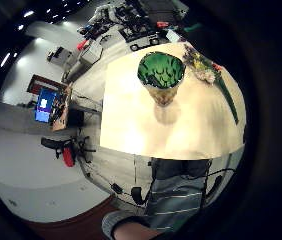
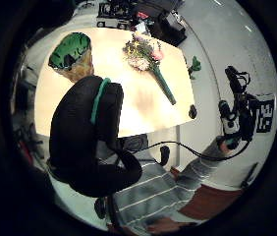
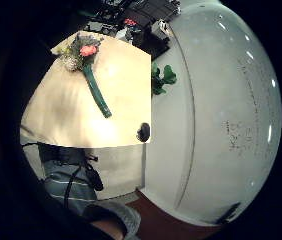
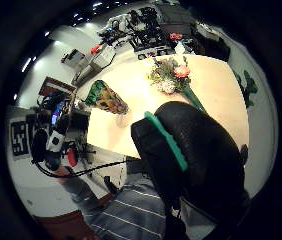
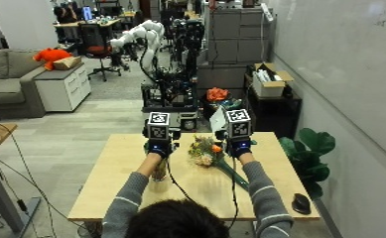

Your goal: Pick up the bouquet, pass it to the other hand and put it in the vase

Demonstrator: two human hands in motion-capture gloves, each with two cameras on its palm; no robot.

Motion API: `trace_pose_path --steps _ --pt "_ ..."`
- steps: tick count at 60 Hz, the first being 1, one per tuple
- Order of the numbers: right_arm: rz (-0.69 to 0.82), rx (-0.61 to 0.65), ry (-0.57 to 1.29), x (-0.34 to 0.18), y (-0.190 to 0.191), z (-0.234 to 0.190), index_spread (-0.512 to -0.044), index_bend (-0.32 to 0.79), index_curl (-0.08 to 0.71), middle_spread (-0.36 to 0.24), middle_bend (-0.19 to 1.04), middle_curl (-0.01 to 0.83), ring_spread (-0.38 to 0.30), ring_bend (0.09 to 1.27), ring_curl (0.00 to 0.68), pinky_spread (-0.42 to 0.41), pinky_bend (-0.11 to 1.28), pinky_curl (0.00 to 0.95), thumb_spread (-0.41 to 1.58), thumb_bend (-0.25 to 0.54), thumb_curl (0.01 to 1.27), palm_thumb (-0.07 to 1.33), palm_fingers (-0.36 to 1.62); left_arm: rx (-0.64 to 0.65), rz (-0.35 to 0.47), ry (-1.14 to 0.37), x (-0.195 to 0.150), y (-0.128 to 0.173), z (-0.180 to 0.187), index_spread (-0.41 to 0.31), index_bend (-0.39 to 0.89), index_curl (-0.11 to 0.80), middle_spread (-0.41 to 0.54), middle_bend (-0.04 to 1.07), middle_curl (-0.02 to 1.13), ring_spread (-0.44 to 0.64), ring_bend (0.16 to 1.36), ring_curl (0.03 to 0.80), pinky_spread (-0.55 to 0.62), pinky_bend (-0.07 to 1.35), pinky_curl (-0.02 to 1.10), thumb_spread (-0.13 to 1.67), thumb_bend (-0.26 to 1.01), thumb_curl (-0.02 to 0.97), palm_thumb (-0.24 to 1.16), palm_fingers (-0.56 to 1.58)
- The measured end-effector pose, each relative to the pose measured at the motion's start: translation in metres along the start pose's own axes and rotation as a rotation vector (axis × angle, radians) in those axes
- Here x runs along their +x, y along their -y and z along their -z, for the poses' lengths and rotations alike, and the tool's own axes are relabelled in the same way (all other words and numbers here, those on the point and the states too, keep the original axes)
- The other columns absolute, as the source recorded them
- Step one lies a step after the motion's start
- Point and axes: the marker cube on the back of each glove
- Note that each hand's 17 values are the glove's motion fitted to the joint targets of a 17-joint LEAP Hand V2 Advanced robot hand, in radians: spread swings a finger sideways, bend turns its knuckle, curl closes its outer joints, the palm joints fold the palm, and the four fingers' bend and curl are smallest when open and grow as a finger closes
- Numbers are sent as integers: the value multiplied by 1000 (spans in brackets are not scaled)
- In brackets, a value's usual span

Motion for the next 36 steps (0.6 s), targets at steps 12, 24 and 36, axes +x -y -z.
trace_pose_path --steps 12,24,36 --pt "-5 13 16 3 2 -1 -363 130 121 -93 219 166 -32 400 177 184 459 220 1000 175 91 308 335 -12 3 7 0 -4 -1 -95 280 222 7 212 222 89 378 195 135 209 187 984 120 130 250 573" --pt "-32 -1 14 8 2 -3 -397 131 161 -94 215 237 -34 417 220 205 457 266 1200 128 128 311 315 -4 -8 9 2 2 -9 -105 241 302 5 184 280 101 351 230 151 179 234 1153 67 191 260 575" --pt "-20 -9 24 13 17 -15 -404 129 183 -93 210 282 -32 425 252 199 451 295 1262 82 159 323 305 -14 0 -29 8 1 -12 -108 213 357 -3 178 315 104 340 257 155 173 259 1201 16 233 275 569"
